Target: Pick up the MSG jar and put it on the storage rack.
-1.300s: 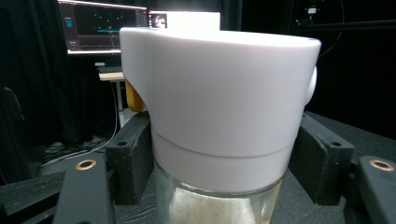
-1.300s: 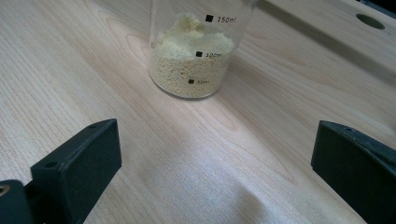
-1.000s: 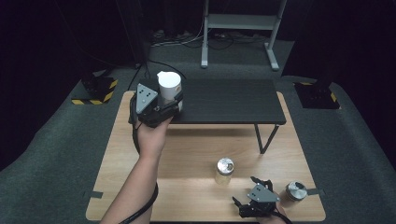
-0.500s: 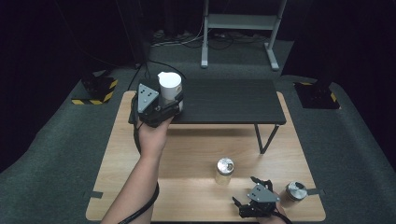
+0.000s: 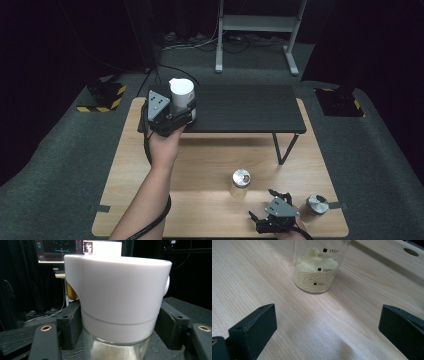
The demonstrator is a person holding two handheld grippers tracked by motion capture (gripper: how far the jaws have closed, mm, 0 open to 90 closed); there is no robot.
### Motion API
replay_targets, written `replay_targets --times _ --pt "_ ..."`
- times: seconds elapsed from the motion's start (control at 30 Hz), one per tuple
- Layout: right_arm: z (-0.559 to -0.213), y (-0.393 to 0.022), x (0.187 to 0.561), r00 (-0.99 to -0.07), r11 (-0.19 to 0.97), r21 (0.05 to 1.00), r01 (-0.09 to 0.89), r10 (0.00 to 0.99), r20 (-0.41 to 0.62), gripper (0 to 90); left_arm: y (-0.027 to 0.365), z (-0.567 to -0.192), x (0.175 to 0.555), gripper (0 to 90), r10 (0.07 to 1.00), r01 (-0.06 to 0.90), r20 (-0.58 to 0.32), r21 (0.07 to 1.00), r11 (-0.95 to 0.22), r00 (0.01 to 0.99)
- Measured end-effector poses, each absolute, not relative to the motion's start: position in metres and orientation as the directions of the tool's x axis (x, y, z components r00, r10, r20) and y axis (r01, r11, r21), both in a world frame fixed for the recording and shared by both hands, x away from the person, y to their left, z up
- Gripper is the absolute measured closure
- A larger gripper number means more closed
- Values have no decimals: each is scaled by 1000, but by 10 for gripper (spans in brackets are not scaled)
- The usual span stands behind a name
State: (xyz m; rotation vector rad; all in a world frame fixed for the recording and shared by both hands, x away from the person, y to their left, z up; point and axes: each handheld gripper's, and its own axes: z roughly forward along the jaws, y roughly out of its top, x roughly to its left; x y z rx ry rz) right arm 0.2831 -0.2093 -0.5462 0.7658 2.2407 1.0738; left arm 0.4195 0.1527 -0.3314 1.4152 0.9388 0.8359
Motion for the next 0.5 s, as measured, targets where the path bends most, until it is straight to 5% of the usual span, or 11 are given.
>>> replay_targets --times 0.5 --pt "-546 -209 283 -697 522 813 259 683 -217 7 153 -334 423 302 907 77 -50 997 20 417"
